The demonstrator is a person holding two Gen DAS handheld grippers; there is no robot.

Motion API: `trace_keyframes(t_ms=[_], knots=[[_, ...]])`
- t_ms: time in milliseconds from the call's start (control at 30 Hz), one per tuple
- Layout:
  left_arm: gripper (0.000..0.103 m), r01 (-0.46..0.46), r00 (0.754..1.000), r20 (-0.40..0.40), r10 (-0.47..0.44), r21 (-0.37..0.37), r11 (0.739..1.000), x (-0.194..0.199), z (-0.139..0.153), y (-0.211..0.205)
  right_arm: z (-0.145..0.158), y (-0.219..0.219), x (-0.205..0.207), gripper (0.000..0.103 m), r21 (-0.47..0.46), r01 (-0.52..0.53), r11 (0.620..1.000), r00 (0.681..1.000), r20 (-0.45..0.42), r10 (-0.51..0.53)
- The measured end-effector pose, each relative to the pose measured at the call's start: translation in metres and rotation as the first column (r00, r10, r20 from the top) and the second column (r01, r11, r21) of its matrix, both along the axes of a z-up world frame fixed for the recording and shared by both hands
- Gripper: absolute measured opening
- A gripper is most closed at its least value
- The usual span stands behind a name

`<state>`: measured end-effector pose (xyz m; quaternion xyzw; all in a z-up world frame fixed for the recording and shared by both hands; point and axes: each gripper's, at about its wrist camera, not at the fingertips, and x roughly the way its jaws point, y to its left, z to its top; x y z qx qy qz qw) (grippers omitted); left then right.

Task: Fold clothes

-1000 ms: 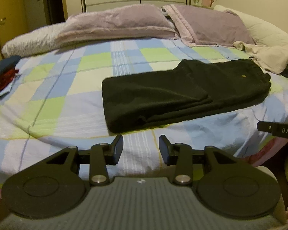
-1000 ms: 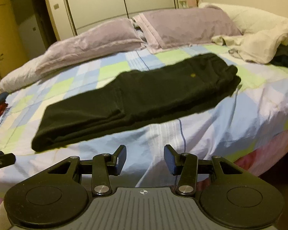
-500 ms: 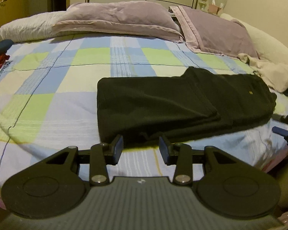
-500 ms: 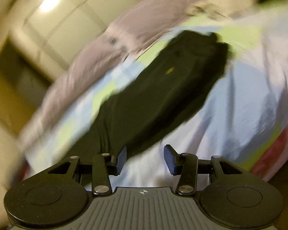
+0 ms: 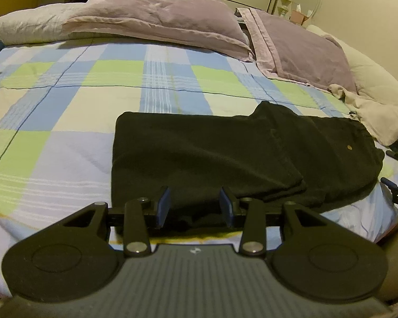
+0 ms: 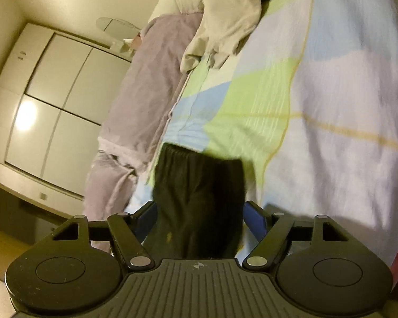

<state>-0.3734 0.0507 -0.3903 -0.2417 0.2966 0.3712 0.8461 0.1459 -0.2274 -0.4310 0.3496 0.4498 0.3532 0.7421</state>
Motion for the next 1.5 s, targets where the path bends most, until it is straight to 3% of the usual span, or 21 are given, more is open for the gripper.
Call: trace_keyframes(t_ms=[133,267,533,700,833,967,1133,1267,1333,1433,1500], knots=[[0.036,-0.013,1.0,0.015,0.014,-0.027,1.0,0.002,-0.004,0.007,-0.009,0.014,0.012,0.074,-0.025,-0.024,0.999,0.999,0.027,0.025],[0.036,-0.037,0.999,0.009,0.037,-0.038,0.999,0.002,-0.008,0.013,-0.016,0.027,0.02,0.066,-0.049,-0.053,0.997,0.998,0.04,0.055],[0.036,-0.053,0.999,0.001,0.053,-0.042,0.998,0.006,-0.012,0.019,-0.013,0.018,0.019,0.066,-0.019,-0.094,0.995,0.995,-0.015,0.094],[0.036,-0.057,0.998,0.003,0.058,-0.044,0.997,0.009,-0.013,0.021,-0.004,0.017,0.022,0.066,0.069,-0.087,0.994,0.996,0.007,0.087],[0.036,-0.062,0.998,0.003,0.062,-0.045,0.997,0.009,-0.014,0.022,-0.021,0.021,0.024,0.062,-0.013,-0.092,0.996,0.994,-0.054,0.092],[0.036,-0.066,0.998,-0.004,0.065,-0.044,0.997,0.01,-0.015,0.024,0.001,0.016,0.016,0.063,0.037,-0.078,0.996,0.997,-0.009,0.078],[0.036,-0.061,0.998,-0.002,0.061,-0.043,0.997,0.011,-0.017,0.024,0.0,0.018,0.018,0.063,0.014,-0.083,0.996,0.996,-0.009,0.083],[0.036,-0.062,0.998,-0.003,0.062,-0.045,0.997,0.012,-0.018,0.025,0.018,0.019,0.015,0.063,0.025,-0.072,0.997,0.992,0.108,0.069],[0.036,-0.064,0.998,-0.001,0.064,-0.046,0.997,0.012,-0.018,0.025,0.019,0.024,0.021,0.063,0.035,-0.097,0.995,0.992,0.082,0.094],[0.036,-0.067,0.998,0.008,0.067,-0.05,0.997,0.009,-0.017,0.025,0.017,0.026,0.023,0.063,-0.022,-0.048,0.999,0.995,0.087,0.05],[0.036,-0.071,0.997,0.009,0.071,-0.052,0.996,0.007,-0.018,0.026,0.01,0.019,0.025,0.063,-0.003,-0.024,1.0,0.997,0.076,0.024]])
